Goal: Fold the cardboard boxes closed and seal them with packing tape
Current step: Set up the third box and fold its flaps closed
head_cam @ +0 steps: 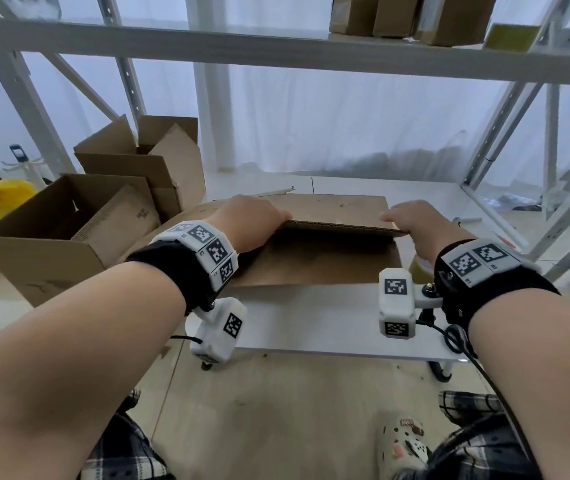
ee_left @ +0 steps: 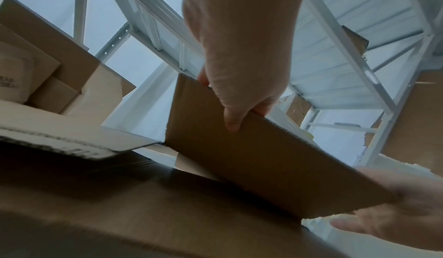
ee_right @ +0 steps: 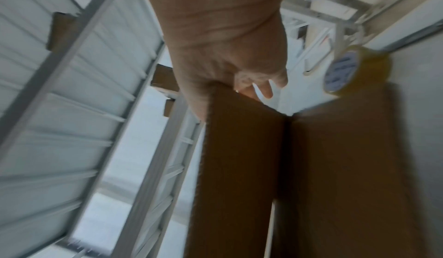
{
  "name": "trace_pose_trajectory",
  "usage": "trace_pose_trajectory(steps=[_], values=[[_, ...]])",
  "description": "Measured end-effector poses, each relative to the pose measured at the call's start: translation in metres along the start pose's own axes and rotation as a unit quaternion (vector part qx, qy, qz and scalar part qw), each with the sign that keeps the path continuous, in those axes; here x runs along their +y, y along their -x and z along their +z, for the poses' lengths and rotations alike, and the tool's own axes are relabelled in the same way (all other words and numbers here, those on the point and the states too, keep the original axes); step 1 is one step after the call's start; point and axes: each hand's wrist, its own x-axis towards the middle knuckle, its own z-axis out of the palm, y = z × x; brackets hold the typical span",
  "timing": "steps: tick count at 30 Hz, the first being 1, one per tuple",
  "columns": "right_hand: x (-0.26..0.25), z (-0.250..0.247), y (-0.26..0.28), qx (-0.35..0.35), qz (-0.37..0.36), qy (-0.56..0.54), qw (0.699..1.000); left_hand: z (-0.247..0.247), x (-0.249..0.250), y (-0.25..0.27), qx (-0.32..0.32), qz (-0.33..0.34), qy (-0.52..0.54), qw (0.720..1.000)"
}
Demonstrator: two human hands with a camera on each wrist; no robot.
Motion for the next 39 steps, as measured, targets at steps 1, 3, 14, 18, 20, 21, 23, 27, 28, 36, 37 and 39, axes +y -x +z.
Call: trace_pose_trajectory(steps=[1, 3, 14, 18, 20, 21, 23, 27, 28, 36, 37, 39], values=[[-0.007, -0.003, 0.006, -0.014, -0.026, 0.021, 0.999, -0.002, 0.0, -0.002, 0.003, -0.008, 0.006, 1.0], [-0.015, -0.007, 0.017, -0.057, -0.097, 0.067, 0.991, -0.008, 0.001, -0.005, 0.011, -0.022, 0.02, 1.0], [-0.026, 0.014, 0.05, 0.071, -0.256, 0.496, 0.827, -0.022, 0.007, -0.001, 0.096, -0.073, 0.011, 0.993], [-0.045, 0.03, 0.053, 0.118, -0.334, 0.475, 0.805, -0.029, -0.002, 0.004, 0.151, -0.071, 0.045, 0.985], [-0.045, 0.034, 0.051, 0.125, -0.329, 0.467, 0.811, -0.032, -0.011, 0.006, 0.168, -0.066, 0.049, 0.982], [-0.042, 0.035, 0.049, 0.13, -0.324, 0.459, 0.817, -0.033, -0.015, 0.008, 0.162, -0.073, 0.063, 0.982], [-0.036, 0.035, 0.046, 0.147, -0.313, 0.438, 0.83, -0.032, -0.022, 0.016, 0.135, -0.105, 0.125, 0.977], [-0.029, 0.037, 0.039, 0.161, -0.27, 0.393, 0.864, -0.012, -0.037, 0.035, 0.095, -0.172, 0.247, 0.949], [-0.027, 0.037, 0.038, 0.161, -0.259, 0.381, 0.873, -0.006, -0.043, 0.038, 0.092, -0.194, 0.271, 0.938], [-0.017, 0.04, 0.033, 0.195, -0.252, 0.326, 0.89, 0.022, -0.059, 0.052, 0.083, -0.259, 0.198, 0.942], [-0.018, 0.041, 0.034, 0.203, -0.26, 0.319, 0.888, 0.022, -0.059, 0.051, 0.092, -0.257, 0.188, 0.944], [-0.022, 0.042, 0.039, 0.218, -0.273, 0.295, 0.889, 0.017, -0.057, 0.051, 0.107, -0.26, 0.179, 0.943]])
